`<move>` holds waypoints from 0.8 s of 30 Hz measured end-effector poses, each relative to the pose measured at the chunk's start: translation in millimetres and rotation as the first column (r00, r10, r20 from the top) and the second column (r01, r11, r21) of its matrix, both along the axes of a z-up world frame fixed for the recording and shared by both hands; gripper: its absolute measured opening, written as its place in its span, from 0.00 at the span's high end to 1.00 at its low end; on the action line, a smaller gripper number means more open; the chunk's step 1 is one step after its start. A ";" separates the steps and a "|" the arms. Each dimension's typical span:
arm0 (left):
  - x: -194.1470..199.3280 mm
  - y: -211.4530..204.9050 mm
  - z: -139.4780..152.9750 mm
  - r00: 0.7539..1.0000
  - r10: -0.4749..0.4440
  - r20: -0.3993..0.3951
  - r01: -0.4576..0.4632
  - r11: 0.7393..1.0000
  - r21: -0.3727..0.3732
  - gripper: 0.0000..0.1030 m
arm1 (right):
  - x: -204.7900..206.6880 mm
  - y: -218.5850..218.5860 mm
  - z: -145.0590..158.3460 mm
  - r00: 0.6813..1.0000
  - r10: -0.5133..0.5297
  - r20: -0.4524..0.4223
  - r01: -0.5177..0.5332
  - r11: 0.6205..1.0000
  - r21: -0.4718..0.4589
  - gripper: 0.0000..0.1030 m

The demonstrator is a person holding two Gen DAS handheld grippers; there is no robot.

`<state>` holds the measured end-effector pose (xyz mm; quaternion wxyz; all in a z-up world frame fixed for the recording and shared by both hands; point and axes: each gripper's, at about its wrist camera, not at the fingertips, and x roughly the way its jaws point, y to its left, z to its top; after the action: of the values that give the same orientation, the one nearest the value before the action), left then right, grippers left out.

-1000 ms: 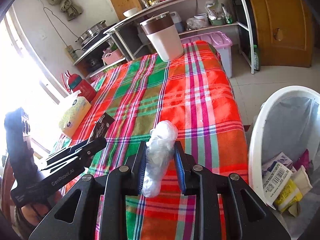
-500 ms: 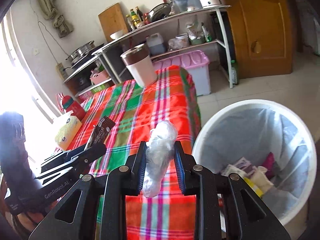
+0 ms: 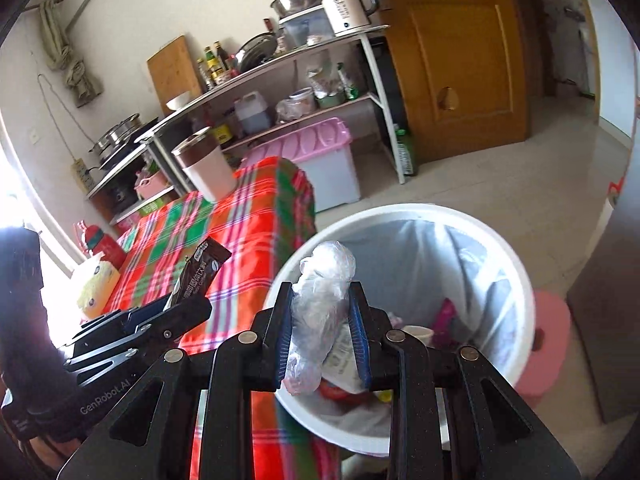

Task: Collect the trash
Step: 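Carry the chocolate bars and plastic bag over the bin and open both grippers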

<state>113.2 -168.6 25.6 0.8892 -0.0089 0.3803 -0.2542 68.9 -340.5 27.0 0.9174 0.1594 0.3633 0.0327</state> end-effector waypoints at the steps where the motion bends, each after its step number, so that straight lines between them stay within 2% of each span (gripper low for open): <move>1: -0.1 -4.5 -1.0 1.000 -0.012 -0.003 0.012 1.000 -0.001 0.71 | -1.3 -4.5 -1.3 1.000 -0.008 -0.004 0.008 1.000 -0.001 0.73; 5: 3.1 -22.7 -8.4 0.999 -0.045 -0.029 0.045 0.999 -0.003 0.71 | -4.3 -18.8 -7.8 0.999 -0.035 -0.023 0.034 0.999 -0.012 0.73; 12: 7.1 -45.4 -24.7 0.997 -0.058 -0.052 0.061 0.997 0.044 0.71 | -2.6 -36.9 -28.3 0.994 -0.080 -0.074 0.077 0.996 -0.042 0.73; 17: 10.9 -54.1 -33.5 0.996 -0.060 -0.066 0.064 0.995 0.072 0.70 | 1.9 -43.4 -42.9 0.987 -0.100 -0.127 0.094 0.994 -0.045 0.72; 20: 12.3 -55.4 -37.3 0.995 -0.060 -0.086 0.065 0.996 0.064 0.69 | 3.9 -43.5 -48.6 0.984 -0.097 -0.148 0.089 0.994 -0.064 0.72; 22: 11.6 -56.1 -37.5 0.995 -0.052 -0.080 0.058 0.995 0.078 0.64 | 4.0 -43.8 -50.4 0.984 -0.088 -0.154 0.079 0.995 -0.058 0.71; 24: 11.9 -53.7 -37.4 0.995 -0.052 -0.086 0.058 0.996 0.069 0.58 | 2.9 -42.7 -50.3 0.984 -0.091 -0.151 0.081 0.994 -0.071 0.62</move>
<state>125.1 -222.3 -11.7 0.8647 0.0229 0.4265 -0.2643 71.9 -383.2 -23.2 0.8918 0.1473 0.4267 -0.0310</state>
